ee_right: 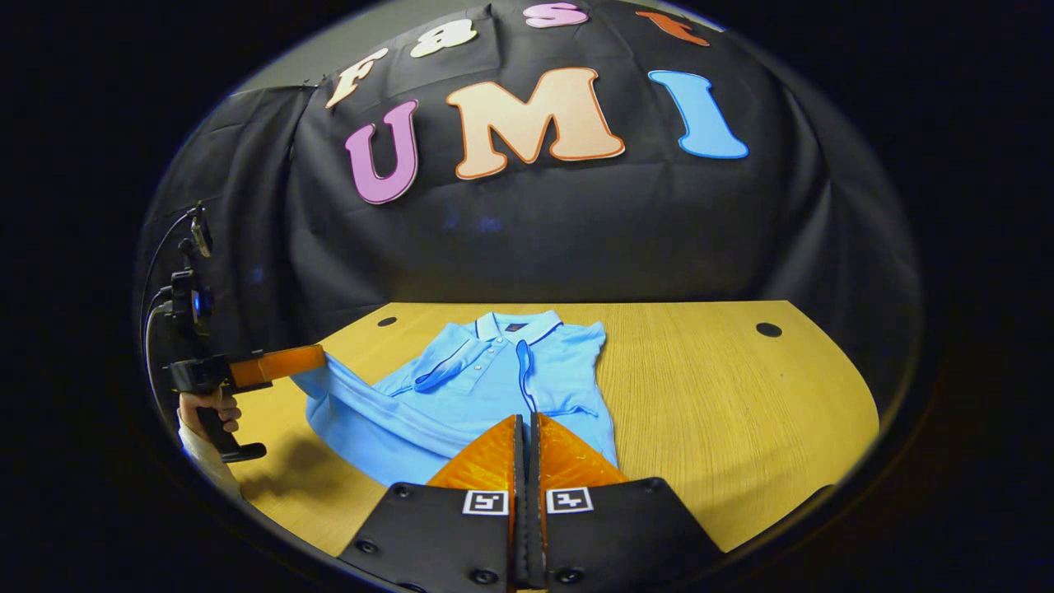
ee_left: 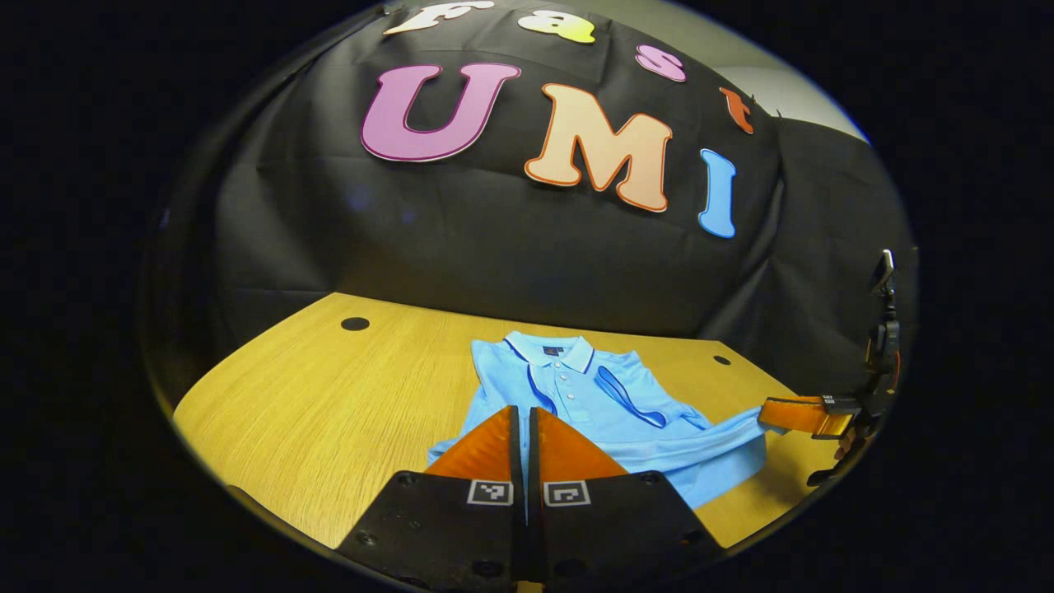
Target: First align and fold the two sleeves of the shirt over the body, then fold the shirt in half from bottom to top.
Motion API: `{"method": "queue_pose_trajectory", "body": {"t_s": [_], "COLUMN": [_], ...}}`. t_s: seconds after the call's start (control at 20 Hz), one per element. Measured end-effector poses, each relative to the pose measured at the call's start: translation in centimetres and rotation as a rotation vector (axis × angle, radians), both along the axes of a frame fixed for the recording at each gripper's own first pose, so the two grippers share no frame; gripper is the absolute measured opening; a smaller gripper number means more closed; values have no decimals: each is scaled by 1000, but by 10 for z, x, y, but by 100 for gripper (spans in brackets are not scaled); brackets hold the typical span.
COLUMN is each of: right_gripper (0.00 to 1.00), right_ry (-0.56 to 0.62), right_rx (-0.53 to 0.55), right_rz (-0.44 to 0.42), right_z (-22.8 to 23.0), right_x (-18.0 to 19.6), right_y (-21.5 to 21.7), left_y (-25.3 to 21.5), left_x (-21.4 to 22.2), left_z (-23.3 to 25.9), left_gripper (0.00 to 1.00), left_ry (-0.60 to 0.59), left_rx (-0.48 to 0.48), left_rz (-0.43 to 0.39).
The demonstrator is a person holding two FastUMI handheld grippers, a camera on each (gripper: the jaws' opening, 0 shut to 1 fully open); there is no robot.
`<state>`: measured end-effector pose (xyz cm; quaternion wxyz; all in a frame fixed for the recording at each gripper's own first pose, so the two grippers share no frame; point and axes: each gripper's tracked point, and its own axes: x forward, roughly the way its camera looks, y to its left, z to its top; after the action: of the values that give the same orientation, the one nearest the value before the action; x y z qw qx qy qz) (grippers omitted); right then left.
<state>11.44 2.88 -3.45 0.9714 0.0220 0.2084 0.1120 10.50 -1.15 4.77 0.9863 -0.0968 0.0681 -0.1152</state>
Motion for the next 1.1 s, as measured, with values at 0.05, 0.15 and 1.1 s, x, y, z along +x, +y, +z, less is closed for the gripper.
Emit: {"method": "queue_pose_trajectory", "body": {"t_s": [0.05, 0.15, 1.1], "right_gripper": [2, 2, 2], "right_ry": [1, 1, 31], "right_rx": [1, 1, -65], "right_rz": [-9, -22, -149], "right_z": [1, 1, -30], "right_x": [10, 32, 201], "right_y": [0, 1, -4], "left_y": [0, -2, -5], "left_x": [10, 30, 200], "left_z": [1, 2, 2], "left_gripper": [0, 0, 0], "left_ry": [4, 11, 49], "left_rx": [3, 5, 42], "left_rz": [5, 16, 129]}}
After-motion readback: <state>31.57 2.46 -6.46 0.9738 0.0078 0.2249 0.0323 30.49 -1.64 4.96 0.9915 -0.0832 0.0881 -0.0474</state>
